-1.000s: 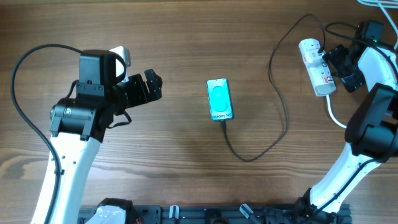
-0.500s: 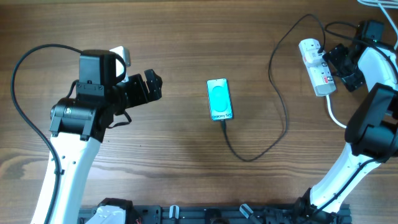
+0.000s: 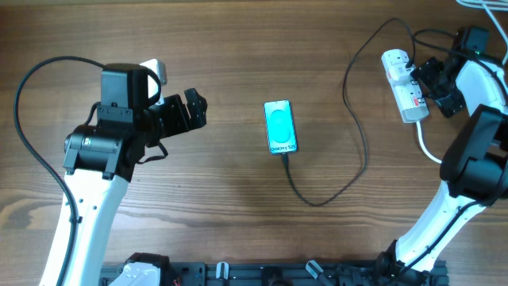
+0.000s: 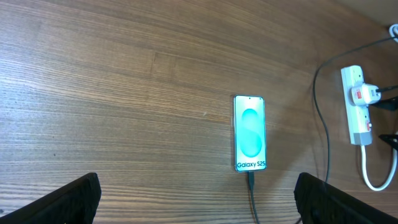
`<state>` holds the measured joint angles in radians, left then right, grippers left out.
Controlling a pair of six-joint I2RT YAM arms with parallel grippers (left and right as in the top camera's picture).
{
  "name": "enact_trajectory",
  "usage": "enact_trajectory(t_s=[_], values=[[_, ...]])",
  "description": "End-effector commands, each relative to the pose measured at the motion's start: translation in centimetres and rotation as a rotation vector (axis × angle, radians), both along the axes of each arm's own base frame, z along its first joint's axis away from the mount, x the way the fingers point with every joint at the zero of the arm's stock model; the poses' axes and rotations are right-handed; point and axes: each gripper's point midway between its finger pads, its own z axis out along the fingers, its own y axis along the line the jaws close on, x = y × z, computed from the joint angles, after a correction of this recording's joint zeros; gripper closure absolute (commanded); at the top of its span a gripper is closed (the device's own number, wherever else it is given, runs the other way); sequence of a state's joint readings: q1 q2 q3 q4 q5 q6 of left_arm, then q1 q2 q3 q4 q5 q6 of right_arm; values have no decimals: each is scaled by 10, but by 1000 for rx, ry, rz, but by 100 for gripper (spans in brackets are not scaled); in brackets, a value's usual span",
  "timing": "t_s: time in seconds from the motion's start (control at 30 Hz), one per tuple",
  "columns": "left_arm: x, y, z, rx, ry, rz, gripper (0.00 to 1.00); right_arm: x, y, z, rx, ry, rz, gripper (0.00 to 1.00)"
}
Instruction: Plug charger to phone and switch on socket
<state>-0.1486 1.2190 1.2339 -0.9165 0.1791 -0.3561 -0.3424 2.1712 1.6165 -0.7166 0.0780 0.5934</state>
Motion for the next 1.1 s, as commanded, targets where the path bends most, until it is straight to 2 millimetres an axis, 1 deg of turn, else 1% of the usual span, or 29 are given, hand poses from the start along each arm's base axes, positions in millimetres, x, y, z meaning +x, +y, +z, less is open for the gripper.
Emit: enact_trajectory(t_s=[0.0,0.23,0.43,1.07], values=[[2,4,-3,21,1,6,0,-1,-1,-17,18,28,14,0],[2,4,-3,21,1,6,0,-1,3,-19,41,28,24,0],[2,4,-3,21,1,6,0,2,12,-19,69,21,108,0],[2,4,-3,21,1,6,0,-2,17,-20,91,37,115,0]])
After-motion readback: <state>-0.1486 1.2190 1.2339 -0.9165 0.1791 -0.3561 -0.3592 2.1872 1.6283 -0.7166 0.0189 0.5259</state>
